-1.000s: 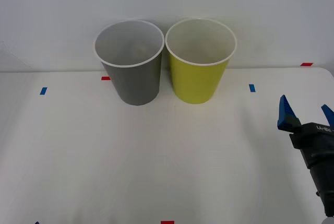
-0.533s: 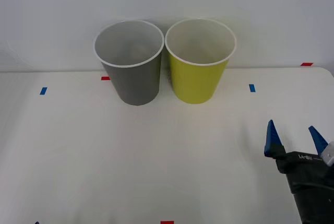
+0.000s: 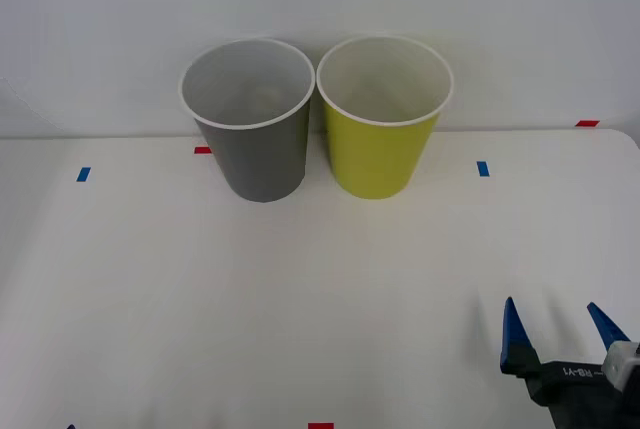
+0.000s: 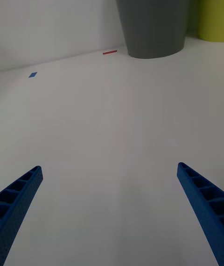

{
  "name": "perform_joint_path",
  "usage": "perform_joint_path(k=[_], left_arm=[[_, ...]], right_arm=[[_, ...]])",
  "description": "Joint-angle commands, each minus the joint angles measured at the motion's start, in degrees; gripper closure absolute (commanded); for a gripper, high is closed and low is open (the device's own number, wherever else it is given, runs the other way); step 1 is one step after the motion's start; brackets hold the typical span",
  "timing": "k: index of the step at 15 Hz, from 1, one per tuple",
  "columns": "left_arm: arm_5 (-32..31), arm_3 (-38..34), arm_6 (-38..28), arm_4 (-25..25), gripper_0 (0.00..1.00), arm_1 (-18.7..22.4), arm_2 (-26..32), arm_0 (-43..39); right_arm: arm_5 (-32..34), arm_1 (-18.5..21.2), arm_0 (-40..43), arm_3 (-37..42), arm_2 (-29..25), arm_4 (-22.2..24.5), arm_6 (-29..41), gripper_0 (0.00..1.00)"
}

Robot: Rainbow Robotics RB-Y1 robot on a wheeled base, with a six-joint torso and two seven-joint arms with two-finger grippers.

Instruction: Put cans in the gray bin and PET bottles in the light green bin.

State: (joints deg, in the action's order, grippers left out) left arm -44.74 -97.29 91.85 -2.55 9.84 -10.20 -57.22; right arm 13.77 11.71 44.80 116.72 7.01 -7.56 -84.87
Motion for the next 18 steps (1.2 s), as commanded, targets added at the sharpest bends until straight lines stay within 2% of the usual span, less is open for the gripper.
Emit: perform_joint_path(k=[1,8,12,18], left_arm=[[0.00,0.00,0.00,0.00,0.00,0.00,0.00,0.00],[0.00,0.00,0.00,0.00,0.00,0.00,0.00,0.00],[0.00,0.00,0.00,0.00,0.00,0.00,0.00,0.00],[0.00,0.00,0.00,0.00,0.00,0.00,0.00,0.00]], right_arm=[[1.97,1.38,2.31,0.00,2.92,-0.62,-1.43,0.00],[10.23,8.68,9.78,-0.09,6.62,-0.35,-1.96,0.00],[10.23,8.77,12.59,-0.53,7.14,0.44,-2.84,0.00],[12.07,8.06,11.89,-3.34,7.58,0.61,-2.66,0.00]])
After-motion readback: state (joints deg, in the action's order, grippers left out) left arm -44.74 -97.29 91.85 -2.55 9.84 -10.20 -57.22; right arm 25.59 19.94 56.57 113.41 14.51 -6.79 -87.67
